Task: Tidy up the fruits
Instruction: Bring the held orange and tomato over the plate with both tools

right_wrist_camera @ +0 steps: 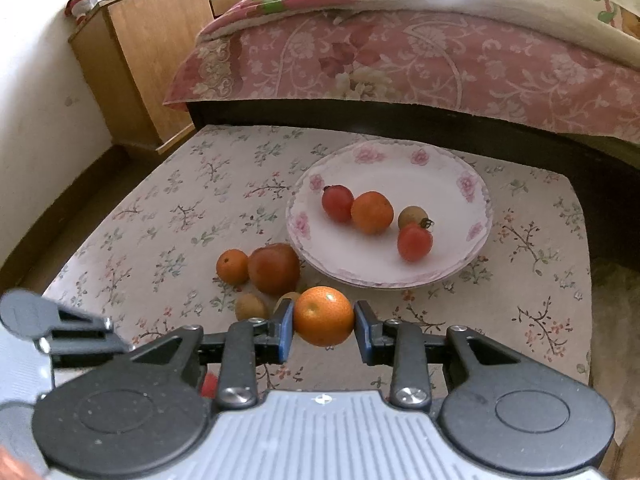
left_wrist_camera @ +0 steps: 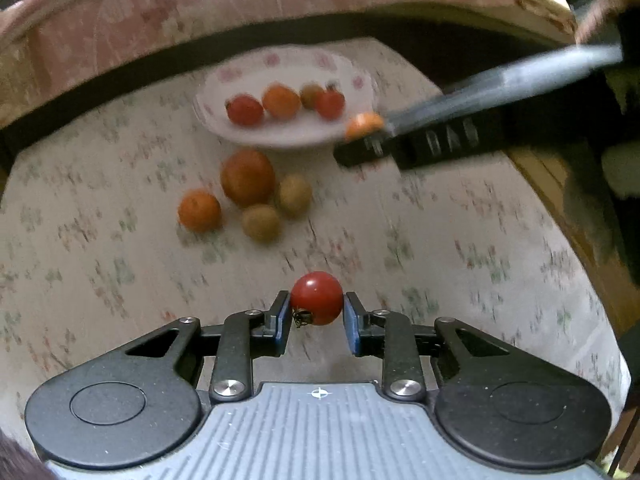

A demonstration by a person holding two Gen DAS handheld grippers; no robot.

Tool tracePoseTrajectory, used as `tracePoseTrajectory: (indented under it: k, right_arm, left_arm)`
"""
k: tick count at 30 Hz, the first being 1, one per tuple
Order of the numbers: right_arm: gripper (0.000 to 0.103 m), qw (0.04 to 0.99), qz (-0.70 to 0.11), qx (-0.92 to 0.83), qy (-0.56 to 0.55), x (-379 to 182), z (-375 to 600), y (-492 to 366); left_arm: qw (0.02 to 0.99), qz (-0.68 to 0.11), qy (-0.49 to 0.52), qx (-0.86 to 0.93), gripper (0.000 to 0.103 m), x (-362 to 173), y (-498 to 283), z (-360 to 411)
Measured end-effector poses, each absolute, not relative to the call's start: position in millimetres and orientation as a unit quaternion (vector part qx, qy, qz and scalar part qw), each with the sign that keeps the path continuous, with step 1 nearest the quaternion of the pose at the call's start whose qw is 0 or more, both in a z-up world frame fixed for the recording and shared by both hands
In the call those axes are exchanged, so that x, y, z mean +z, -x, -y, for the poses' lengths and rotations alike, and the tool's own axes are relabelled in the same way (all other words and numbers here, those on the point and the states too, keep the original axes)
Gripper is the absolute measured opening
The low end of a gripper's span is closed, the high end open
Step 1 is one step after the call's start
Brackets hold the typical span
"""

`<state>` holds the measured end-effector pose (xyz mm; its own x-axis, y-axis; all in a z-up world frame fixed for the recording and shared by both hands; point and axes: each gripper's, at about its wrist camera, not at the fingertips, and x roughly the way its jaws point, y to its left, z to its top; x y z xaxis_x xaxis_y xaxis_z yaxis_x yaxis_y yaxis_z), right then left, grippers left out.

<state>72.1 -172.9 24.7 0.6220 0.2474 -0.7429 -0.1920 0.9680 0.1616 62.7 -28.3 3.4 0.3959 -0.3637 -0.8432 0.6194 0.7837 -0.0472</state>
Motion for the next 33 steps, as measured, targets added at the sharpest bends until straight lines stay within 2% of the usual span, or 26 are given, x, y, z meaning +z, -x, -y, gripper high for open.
tracePoseTrajectory:
  k: [11,19,33]
  right_arm:
    - [0.033,0.905,-0.411,0.105,-0.036,24.3,184.7,-88.5]
    - [0.033,0.903,-0.417,0.091,-0.041,16.1,195.5,-105.4]
    - [0.033,0.905,-0.413,0.091,-0.038,11.3,196.5,-114.6]
  left_arm:
    - [0.851,-0.421,-0.126,-0.288,0.036,25.3,-111.4,45.5]
    - [0.858,-0.413,-0.122,-0.279,0.036,21.8,-145.4,57.0]
    - [0.858,-0.410,-0.124,-0.282,0.034,16.3,-159.6,67.4]
